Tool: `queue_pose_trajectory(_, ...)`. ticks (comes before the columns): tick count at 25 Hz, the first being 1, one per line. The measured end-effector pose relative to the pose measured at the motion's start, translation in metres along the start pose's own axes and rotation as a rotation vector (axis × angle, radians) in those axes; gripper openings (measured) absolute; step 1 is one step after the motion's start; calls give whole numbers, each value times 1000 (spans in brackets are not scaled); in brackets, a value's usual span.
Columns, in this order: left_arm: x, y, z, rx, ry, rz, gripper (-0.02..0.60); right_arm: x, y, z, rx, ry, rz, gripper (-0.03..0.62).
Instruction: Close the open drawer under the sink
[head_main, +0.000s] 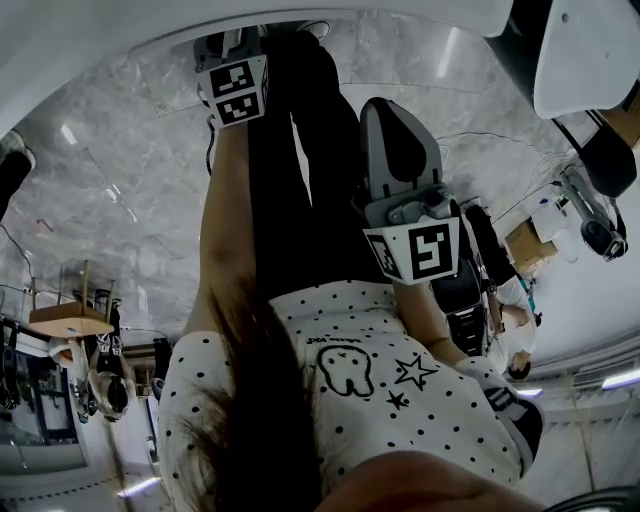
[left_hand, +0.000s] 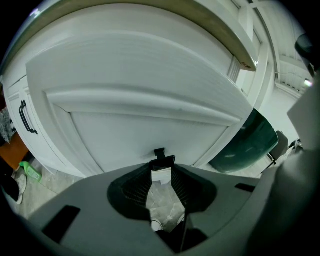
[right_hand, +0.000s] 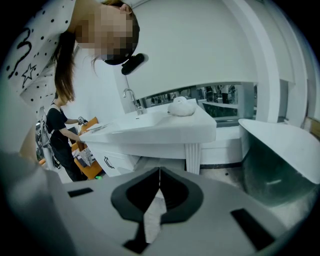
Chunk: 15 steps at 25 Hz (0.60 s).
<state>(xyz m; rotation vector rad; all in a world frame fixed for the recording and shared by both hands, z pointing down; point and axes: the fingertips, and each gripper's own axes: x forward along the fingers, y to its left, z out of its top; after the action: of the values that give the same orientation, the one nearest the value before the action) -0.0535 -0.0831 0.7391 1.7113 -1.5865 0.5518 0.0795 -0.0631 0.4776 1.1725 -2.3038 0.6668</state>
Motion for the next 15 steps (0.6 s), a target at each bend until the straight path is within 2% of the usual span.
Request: queue_pose_trajectory(15, 6, 5, 11, -21, -12, 5, 118, 6, 0, -1, 15, 8, -6, 15)
